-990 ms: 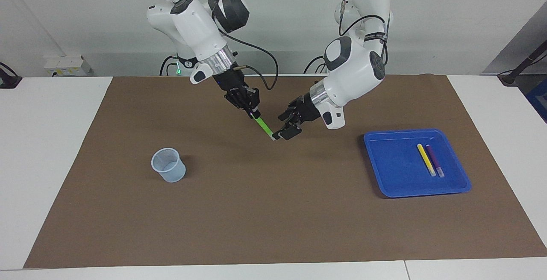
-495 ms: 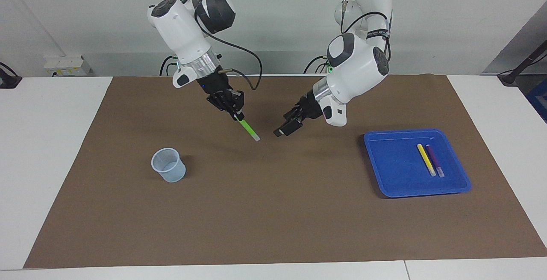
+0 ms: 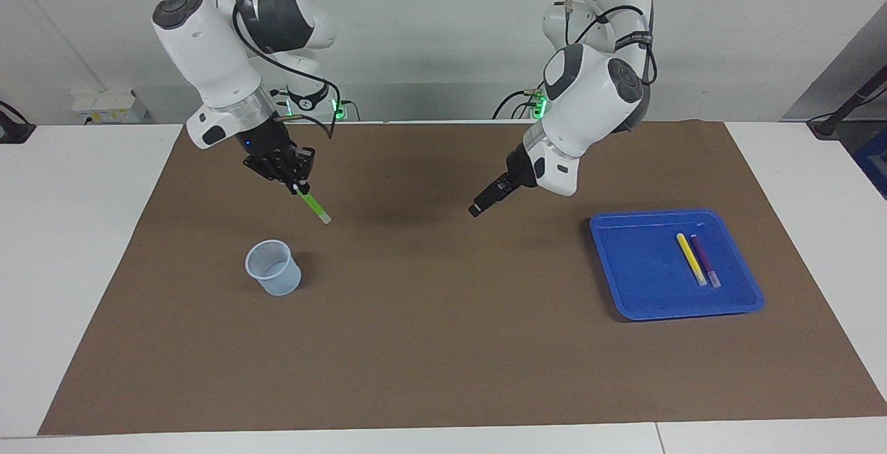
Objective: Transfer and insert pens with both arms
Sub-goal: 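Open the left gripper while the right gripper pulls the pen away, then lower the green pen into the white cup with the right gripper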
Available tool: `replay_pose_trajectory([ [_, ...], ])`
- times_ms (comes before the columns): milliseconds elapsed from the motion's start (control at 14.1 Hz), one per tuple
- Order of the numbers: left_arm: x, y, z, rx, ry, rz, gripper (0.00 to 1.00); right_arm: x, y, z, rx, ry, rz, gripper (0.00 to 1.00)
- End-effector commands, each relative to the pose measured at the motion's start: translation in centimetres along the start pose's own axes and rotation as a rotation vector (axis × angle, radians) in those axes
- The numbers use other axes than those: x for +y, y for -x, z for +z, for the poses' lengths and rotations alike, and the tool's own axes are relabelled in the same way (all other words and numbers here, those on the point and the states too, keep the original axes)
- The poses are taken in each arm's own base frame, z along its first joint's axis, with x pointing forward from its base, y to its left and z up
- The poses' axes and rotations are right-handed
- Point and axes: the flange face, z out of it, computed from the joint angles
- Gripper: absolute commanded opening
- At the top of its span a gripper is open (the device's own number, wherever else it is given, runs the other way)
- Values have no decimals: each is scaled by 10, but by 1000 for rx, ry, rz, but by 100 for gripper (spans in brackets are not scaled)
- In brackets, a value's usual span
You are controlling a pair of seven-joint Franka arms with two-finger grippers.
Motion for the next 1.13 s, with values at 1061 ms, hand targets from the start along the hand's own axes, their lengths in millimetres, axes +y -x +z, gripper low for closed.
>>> replay_pose_trajectory([
  [1061,-129,-154,-78,247,-349,543,99,81,-55,8,99,143,-245,0],
])
